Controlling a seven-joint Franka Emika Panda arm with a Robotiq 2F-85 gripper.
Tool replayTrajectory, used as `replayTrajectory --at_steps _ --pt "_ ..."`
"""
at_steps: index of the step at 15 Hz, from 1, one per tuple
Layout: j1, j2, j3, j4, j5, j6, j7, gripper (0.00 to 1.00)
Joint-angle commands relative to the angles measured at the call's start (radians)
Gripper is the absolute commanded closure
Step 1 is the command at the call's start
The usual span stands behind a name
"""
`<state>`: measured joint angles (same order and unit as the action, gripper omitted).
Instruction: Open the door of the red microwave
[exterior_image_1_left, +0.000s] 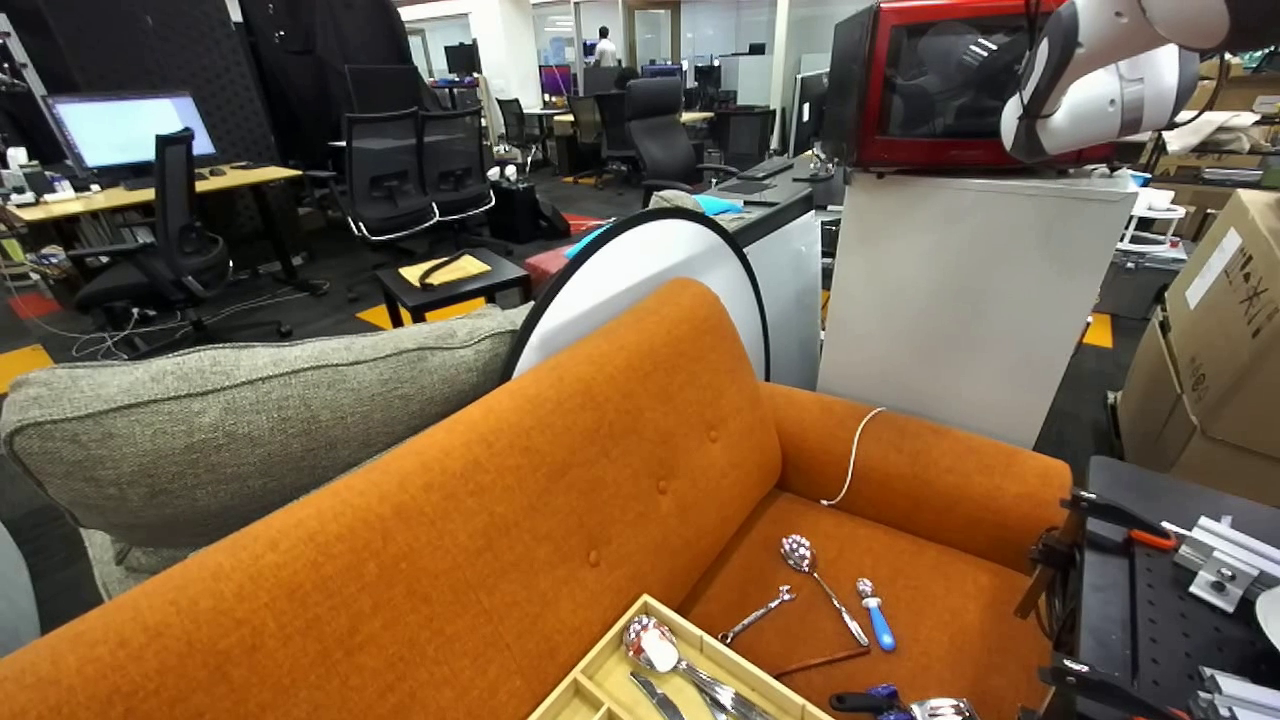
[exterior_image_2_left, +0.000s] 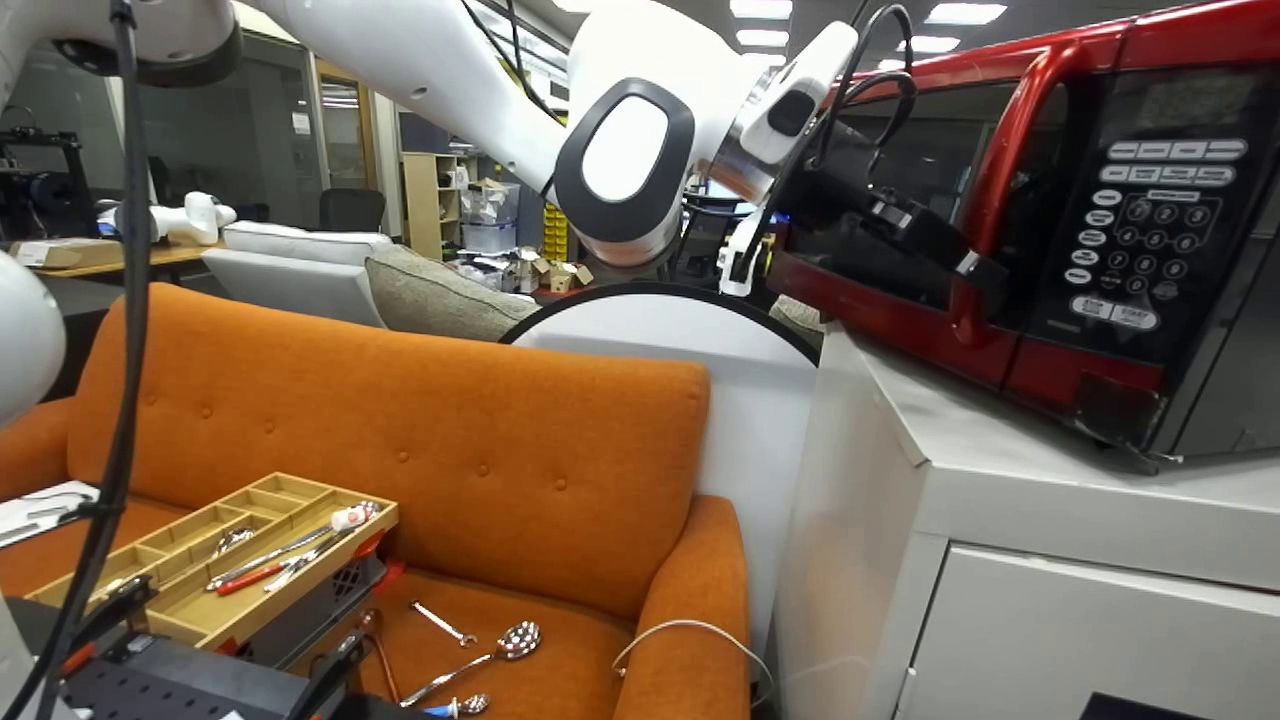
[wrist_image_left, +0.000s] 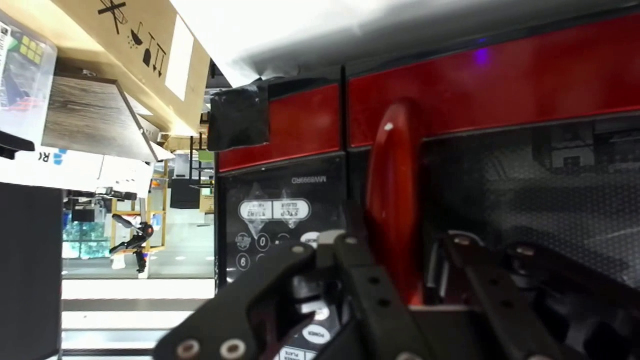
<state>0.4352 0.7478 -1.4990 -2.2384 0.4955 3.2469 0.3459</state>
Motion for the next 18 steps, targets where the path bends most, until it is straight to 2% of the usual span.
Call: replayTrajectory --at_steps 1,2,8,18 --pt "-0.017 0.032 -0.006 0.022 -0.002 -0.026 0.039 0.96" --pt "-0.016 0.032 -0.007 0.020 -0.003 -0.022 0.042 0.93" --pt "-0.008 0.024 -0.012 0.005 0.000 0.003 0.042 0.93" --pt "0.050 -0.048 -0.029 -0.075 0.005 0.151 0.002 0.93"
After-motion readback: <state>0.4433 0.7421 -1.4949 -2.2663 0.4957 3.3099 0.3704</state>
